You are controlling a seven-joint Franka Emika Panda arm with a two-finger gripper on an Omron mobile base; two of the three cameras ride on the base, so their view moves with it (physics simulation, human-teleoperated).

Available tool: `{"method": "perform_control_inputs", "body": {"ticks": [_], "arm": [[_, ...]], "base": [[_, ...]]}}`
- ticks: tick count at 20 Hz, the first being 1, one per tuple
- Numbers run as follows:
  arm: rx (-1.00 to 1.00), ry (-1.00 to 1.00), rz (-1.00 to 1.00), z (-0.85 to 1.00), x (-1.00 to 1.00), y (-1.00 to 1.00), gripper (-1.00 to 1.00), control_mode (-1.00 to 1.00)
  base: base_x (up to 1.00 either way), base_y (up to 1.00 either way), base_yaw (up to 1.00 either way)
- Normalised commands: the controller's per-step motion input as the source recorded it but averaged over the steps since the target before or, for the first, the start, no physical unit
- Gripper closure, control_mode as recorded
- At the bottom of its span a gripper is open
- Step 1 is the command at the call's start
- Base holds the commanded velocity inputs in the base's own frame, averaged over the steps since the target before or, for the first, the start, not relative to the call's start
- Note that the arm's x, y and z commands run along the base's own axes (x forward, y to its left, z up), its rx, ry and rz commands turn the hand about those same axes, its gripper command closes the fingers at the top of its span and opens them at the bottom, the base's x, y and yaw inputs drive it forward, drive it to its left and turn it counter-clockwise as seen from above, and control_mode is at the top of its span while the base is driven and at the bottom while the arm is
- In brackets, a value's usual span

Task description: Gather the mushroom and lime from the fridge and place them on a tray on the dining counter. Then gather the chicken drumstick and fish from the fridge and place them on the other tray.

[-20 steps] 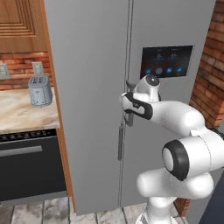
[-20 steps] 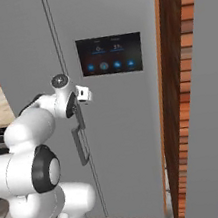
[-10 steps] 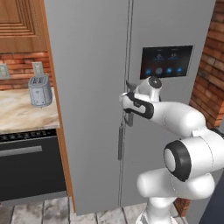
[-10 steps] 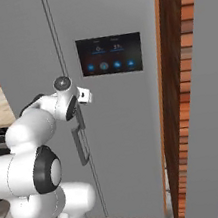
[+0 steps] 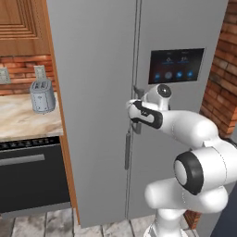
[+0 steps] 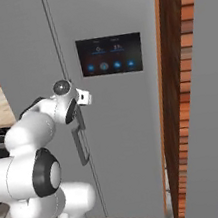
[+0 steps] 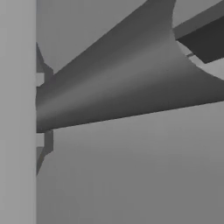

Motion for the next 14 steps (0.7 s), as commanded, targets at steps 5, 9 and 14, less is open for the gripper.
{"method": "perform_control_inputs", "body": {"ticks": [5, 9, 14], "arm": [[0.0, 0.0, 0.0, -0.04, -0.62, -0.59, 1.0, -1.0], [0.0, 0.0, 0.0, -0.01, -0.87, -0.92, 1.0, -1.0], [0.0, 0.0, 0.0, 0.0, -0.55, -1.0, 1.0, -1.0]], "base": [[0.0, 0.0, 0.0], [0.0, 0.0, 0.0], [0.0, 0.0, 0.0]]}}
